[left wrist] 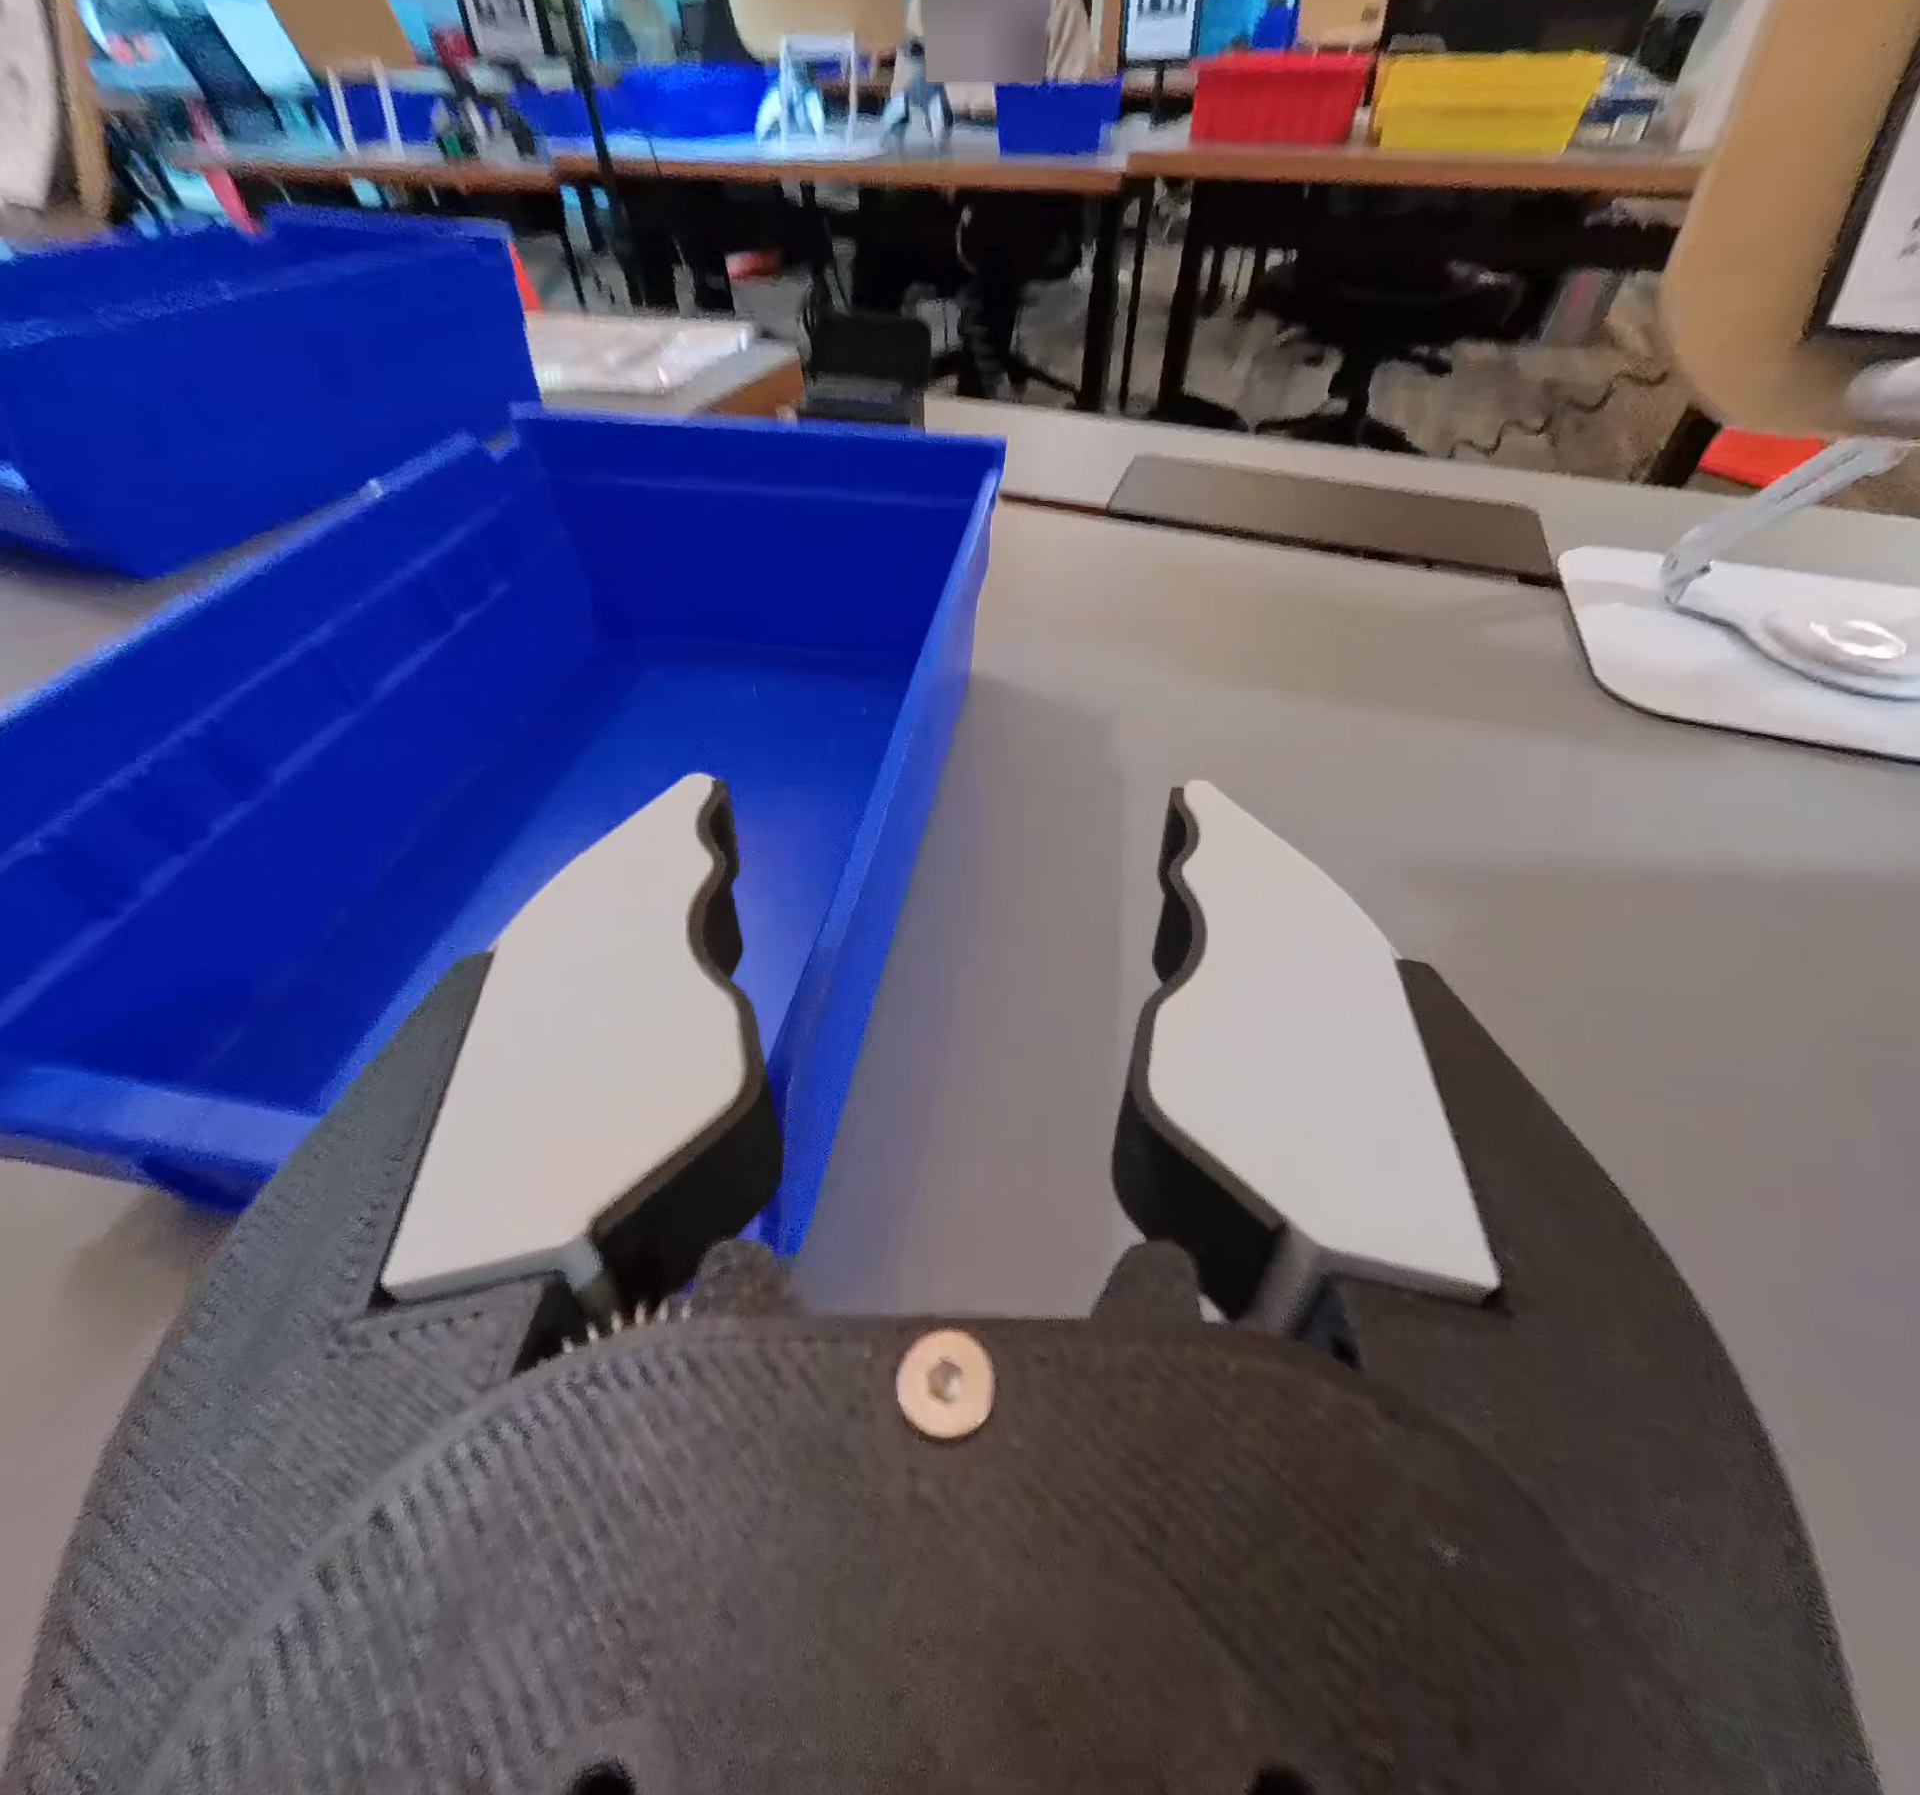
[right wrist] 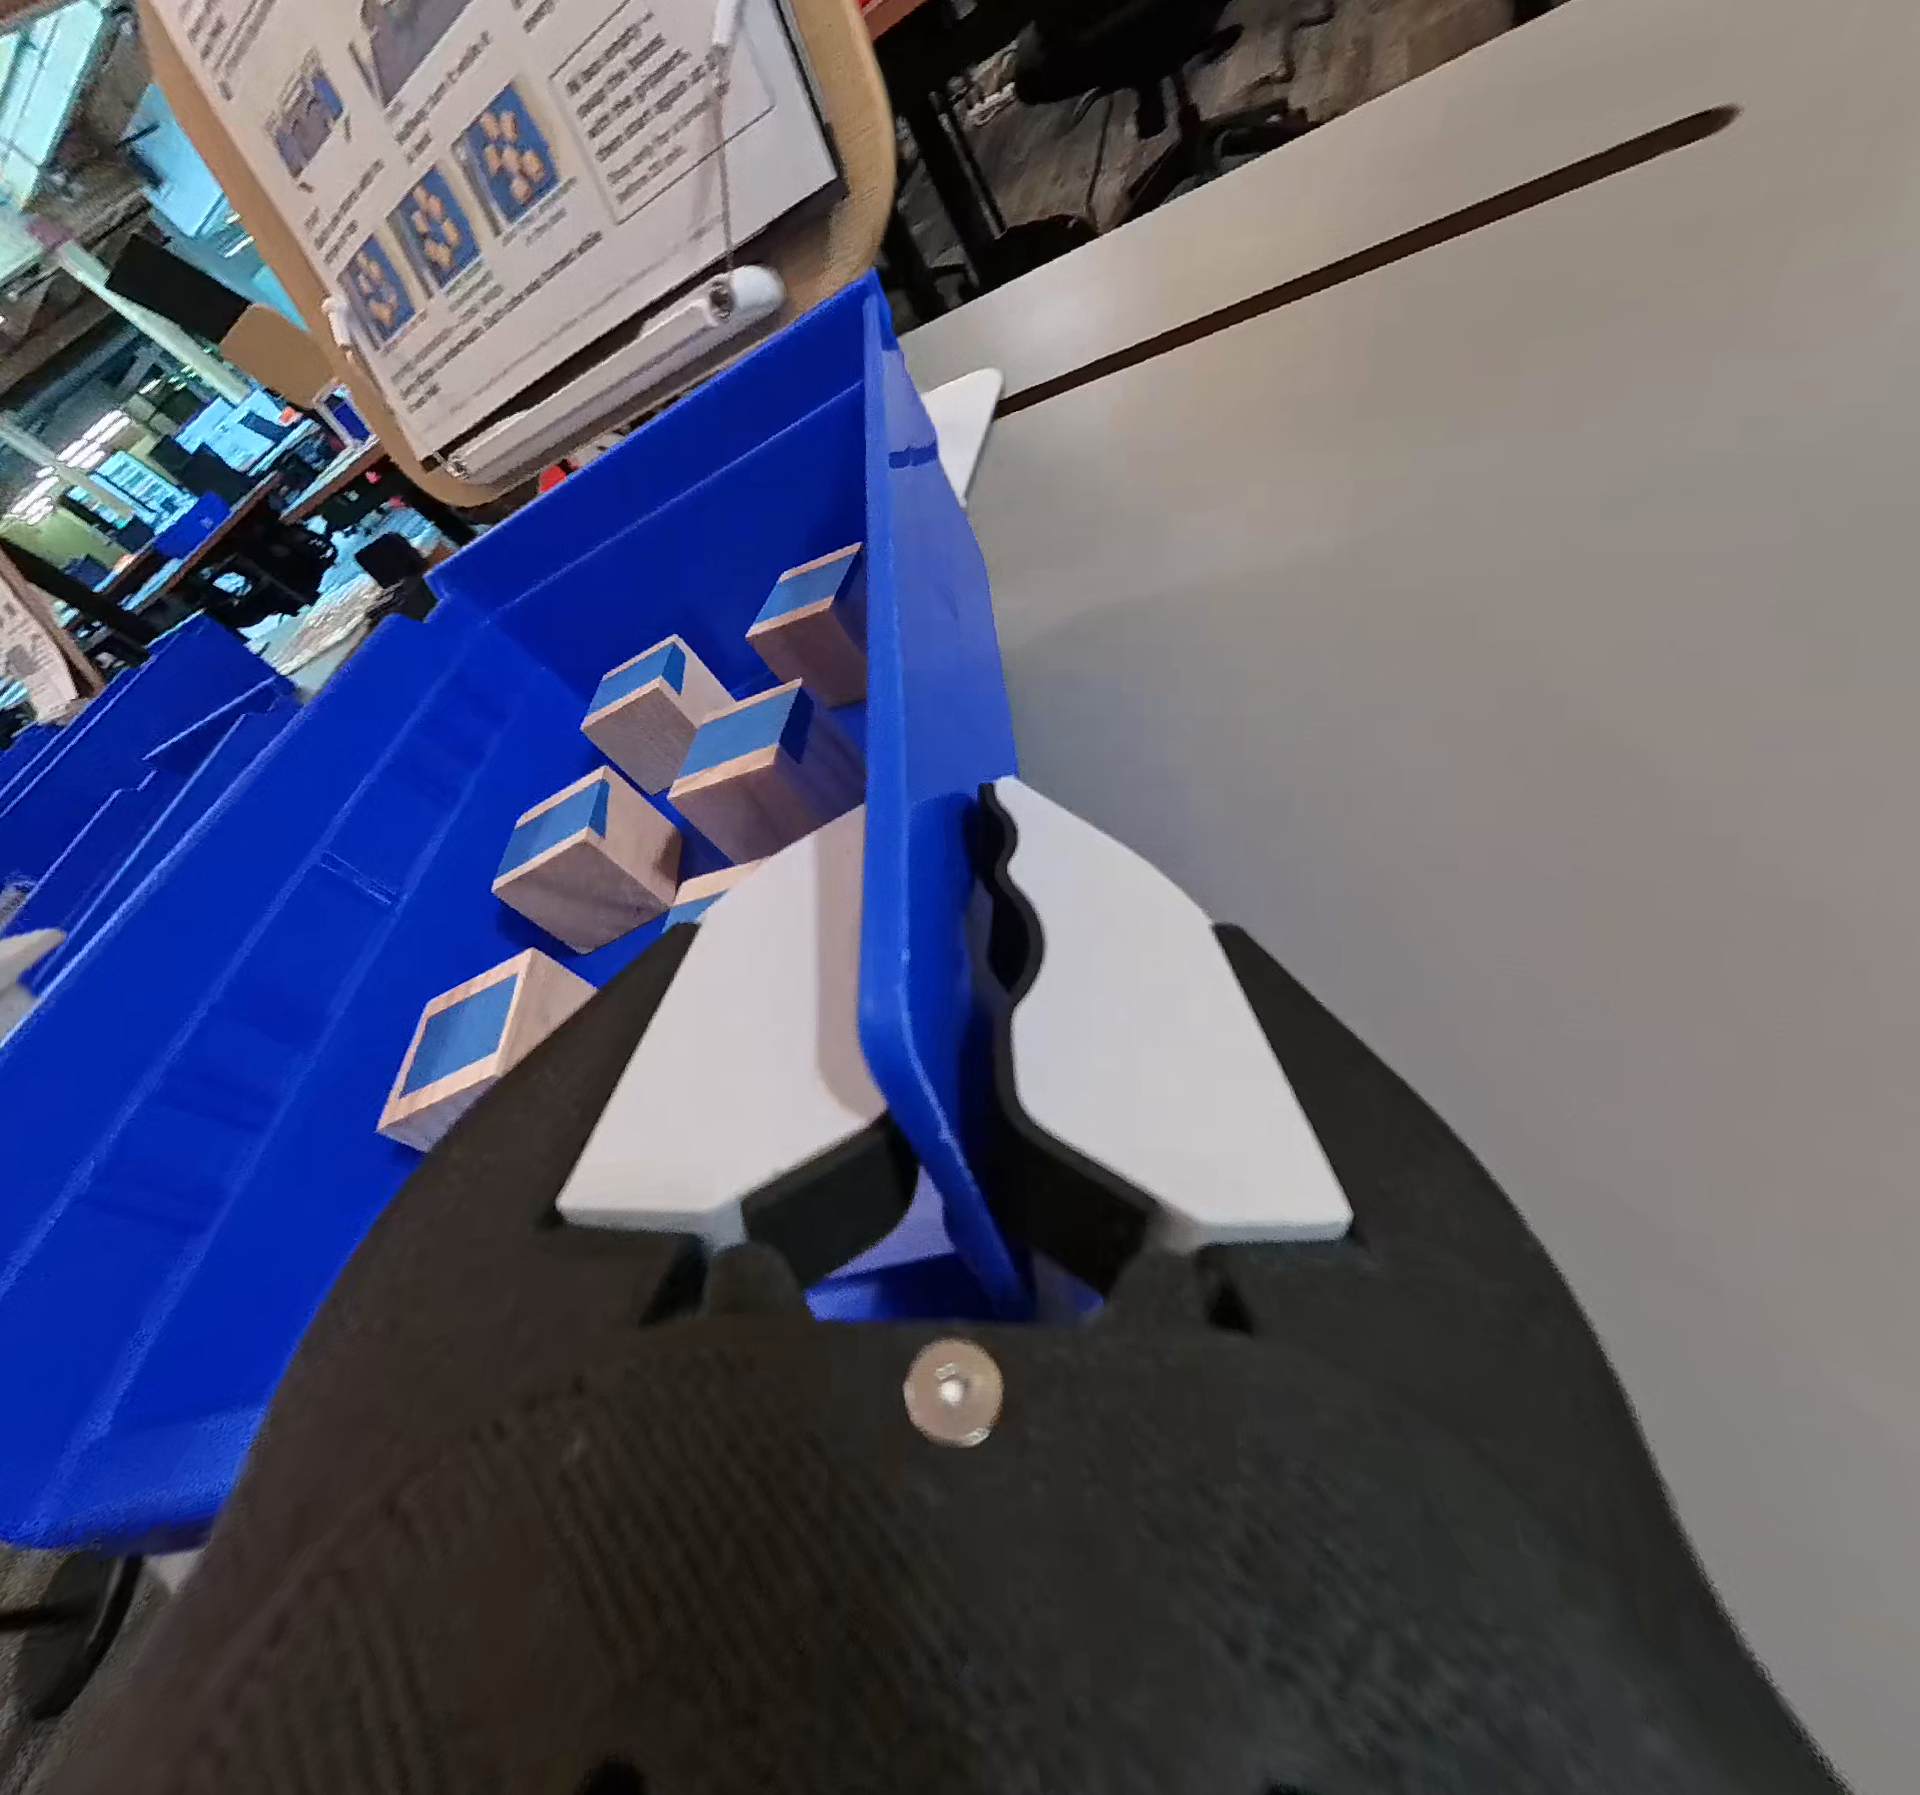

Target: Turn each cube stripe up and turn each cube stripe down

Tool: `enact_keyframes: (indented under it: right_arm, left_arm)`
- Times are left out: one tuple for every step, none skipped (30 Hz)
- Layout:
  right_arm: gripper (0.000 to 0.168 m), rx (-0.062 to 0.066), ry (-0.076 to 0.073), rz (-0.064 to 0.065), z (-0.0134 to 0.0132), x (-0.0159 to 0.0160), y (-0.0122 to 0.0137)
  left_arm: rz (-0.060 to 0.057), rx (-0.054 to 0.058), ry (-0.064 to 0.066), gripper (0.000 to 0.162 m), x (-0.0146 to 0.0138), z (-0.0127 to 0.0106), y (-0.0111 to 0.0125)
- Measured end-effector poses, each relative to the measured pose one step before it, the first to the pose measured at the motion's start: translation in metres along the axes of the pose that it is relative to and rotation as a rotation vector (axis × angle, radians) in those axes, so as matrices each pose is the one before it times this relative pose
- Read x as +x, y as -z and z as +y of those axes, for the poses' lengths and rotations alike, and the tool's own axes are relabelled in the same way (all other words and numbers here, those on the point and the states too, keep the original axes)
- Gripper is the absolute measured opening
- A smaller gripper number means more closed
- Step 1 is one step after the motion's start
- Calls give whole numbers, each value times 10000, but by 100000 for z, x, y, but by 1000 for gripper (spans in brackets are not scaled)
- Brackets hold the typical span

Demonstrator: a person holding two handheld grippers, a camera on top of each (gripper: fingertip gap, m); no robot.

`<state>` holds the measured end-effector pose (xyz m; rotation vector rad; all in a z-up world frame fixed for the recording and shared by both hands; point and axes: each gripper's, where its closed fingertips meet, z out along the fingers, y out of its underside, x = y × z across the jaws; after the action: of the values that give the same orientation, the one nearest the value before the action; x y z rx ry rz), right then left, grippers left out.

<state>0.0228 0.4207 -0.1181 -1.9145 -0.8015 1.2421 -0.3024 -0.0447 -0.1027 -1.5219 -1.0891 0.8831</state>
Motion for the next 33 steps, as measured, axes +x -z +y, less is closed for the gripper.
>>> enact_keyframes:
  right_arm:
    - [9, -48, 4, -152, 120, -489, -442]
    - [9, -44, -4, -143, 117, -461, -445]
    - [9, -42, -14, -125, 101, -418, -446]
    - [9, -40, -9, -108, 114, -390, -409]
    - [9, -44, -3, -97, 107, -355, -380]
    - [9, -52, 3, -91, 125, -348, -333]
    - [9, -63, 21, -83, 144, -308, -280]
    - [9, -61, 29, -78, 150, -301, -231]
    - [9, -63, 41, -67, 159, -286, -188]
    - [9, -59, 48, -52, 150, -266, -138]
    - [9, -49, 47, -37, 143, -246, -86]
    - [9, -45, 59, -24, 133, -218, -59]
    - [9, -34, 57, -19, 107, -205, -47]
    - [9, -29, 53, -16, 101, -191, -55]
    - [9, -27, 37, -18, 131, -175, -82]
    - [9, -31, 6, -23, 161, -178, -101]
    - [9, -40, -13, -23, 203, -173, -117]
    - [9, -42, -25, -27, 269, -208, -145]
    - [9, -51, -28, -30, 302, -251, -178]
    - [9, -66, -17, -33, 351, -302, -215]
    - [9, -77, 5, -38, 345, -353, -232]
    - [9, -79, 38, -37, 355, -407, -271]
    - [9, -65, 71, -34, 350, -492, -326]
    - [9, -58, 90, -31, 351, -529, -411]
    - [9, -59, 78, -27, 310, -585, -520]
    - [9, -67, 80, -29, 300, -634, -652]
    - [9, -57, 110, -30, 295, -711, -732]
    - [9, -54, 147, -26, 269, -733, -777]
    - [9, -11, 78, -47, 184, -748, -756]
    - [9, 13, -59, -106, 108, -814, -753]
    - [9, -22, -56, -61, 161, -802, -842]
    - [9, -1, -24, -27, 212, -812, -912]
    - [9, 34, 40, -10, 227, -847, -979]
  left_arm:
    - [144, -379, 272, 79, -207, 785, -268]
    - [83, -328, 305, 80, -302, 693, -227]
    - [140, -269, 211, 82, -188, 574, -226]
    - [211, -313, 36, 82, -11, 636, -307]
    - [124, -349, -87, 82, -63, 707, -422]
    - [15, -319, -202, 83, -126, 625, -515]
    - [-77, -3, -518, 79, -100, -17, -393]
    - [-207, 40, -470, 74, -229, -73, -392]
    - [-266, -8, -413, 72, -278, 39, -401]
    - [-206, -31, -435, 70, -121, 107, -364]
    - [-150, -21, -456, 67, -68, 55, -258]
    - [-101, -11, -417, 64, -32, 56, -211]
    - [-132, 1, -333, 59, -136, 64, -173]
    - [-73, -12, -259, 51, -139, 93, -155]
    - [-29, 20, -162, 35, -209, 9, -102]
    - [139, 65, -25, 13, -139, -98, -46]
    - [581, 3, 74, 7, 385, -31, -12]
    - [347, -79, 146, 6, 86, -2, -36]
    - [54, -46, -26, 6, -177, -82, 62]
    - [25, -64, -182, 6, -111, -40, 93]
    - [5, 14, -196, 7, -46, -106, 99]
    - [-66, 118, -165, 7, -120, -267, 191]
    - [-97, 193, -128, 7, -170, -461, 289]
    - [-53, 258, -110, 8, -129, -645, 382]
    - [7, 297, -22, 8, -84, -728, 447]
    - [77, 211, 290, 7, -65, -629, 434]
    - [162, 190, 397, 6, -68, -443, 387]
    - [145, 226, 208, 6, -105, -448, 389]
    - [51, 138, 20, 6, -189, -315, 339]
    - [122, 118, 84, 6, -101, -299, 303]
    - [46, 130, 120, 6, -176, -381, 345]
    - [-70, 164, 70, 5, -294, -515, 377]
    - [-60, 149, 113, 5, -314, -564, 390]
